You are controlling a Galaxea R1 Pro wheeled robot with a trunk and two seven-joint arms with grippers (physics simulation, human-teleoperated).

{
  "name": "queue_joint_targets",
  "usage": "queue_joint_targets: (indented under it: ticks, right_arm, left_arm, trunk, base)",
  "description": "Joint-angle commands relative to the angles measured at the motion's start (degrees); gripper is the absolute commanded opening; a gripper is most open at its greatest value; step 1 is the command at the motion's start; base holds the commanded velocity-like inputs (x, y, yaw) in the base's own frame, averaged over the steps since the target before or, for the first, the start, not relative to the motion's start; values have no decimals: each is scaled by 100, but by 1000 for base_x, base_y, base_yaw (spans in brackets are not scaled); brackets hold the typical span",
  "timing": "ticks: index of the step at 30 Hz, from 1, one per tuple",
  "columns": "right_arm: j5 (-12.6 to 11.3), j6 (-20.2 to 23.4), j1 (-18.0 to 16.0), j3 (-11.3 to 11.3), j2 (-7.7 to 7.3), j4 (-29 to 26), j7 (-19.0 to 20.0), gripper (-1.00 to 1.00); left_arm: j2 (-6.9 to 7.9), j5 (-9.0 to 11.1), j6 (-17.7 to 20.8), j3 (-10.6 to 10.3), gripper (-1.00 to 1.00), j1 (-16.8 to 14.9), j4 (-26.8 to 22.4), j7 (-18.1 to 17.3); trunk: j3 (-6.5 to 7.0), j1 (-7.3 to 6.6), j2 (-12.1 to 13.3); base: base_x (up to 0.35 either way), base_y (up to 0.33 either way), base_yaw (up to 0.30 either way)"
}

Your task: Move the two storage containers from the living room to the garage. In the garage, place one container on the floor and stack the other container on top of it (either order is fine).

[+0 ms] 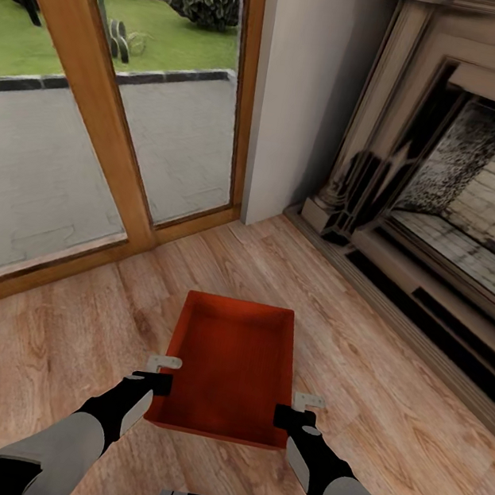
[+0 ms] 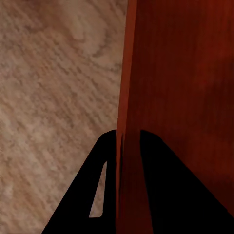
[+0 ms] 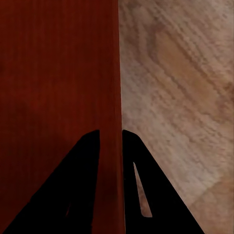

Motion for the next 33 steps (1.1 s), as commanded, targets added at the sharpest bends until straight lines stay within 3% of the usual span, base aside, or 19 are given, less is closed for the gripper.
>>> queue_joint_targets:
  ticks: [1, 11, 33]
  right_arm:
    - [-27, -6, -3, -27, -12, 3, -59, -100]
    - [-20, -14, -3, -22, -9, 4, -60, -100]
    - [-11, -7, -3, -19, -4, 4, -60, -100]
  left_arm:
    - [6, -113, 46, 29, -100, 1, -15, 59]
    - [6, -113, 46, 29, -100, 1, -11, 63]
    - [6, -114, 54, 29, -100, 1, -15, 45]
  trunk:
    - [-3, -1, -1]
    - [-3, -1, -1]
    - [391, -484, 881]
  base:
    - [0, 0, 0]
    - [0, 0, 0]
    - [0, 0, 0]
